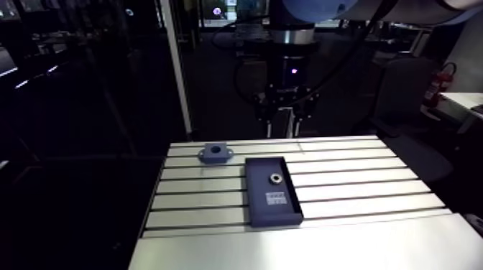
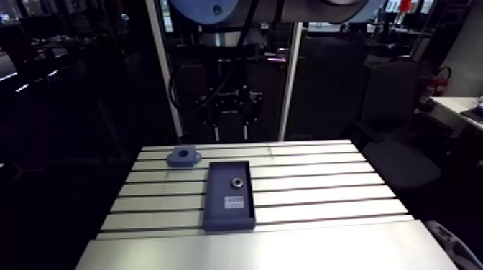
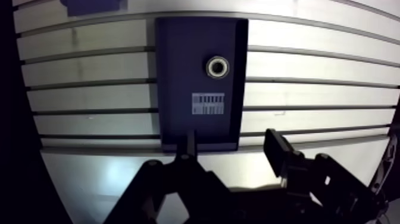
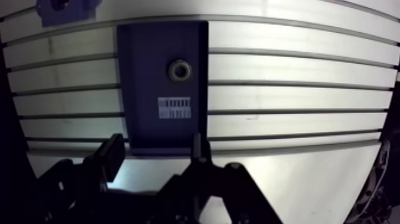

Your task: Pick up the bearing and press it into the housing until flush.

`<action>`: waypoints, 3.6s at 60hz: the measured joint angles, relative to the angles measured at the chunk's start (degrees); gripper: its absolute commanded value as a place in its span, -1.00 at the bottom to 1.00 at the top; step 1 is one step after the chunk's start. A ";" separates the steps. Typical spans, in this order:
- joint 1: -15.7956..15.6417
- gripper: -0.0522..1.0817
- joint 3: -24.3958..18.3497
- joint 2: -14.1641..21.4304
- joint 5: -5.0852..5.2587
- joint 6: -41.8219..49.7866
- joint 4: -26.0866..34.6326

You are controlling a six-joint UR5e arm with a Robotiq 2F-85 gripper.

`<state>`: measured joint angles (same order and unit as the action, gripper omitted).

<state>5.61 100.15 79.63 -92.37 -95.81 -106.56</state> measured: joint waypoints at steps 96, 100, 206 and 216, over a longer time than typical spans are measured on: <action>0.97 -0.24 6.67 -10.64 1.20 -3.15 -15.39; 1.01 -0.23 6.74 -11.06 1.20 -3.31 -15.69; 0.98 -0.19 6.86 -15.11 0.83 -3.08 -18.61; 0.98 -0.19 6.86 -15.15 0.82 -3.02 -18.63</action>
<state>6.59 107.01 64.48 -91.55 -98.84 -125.20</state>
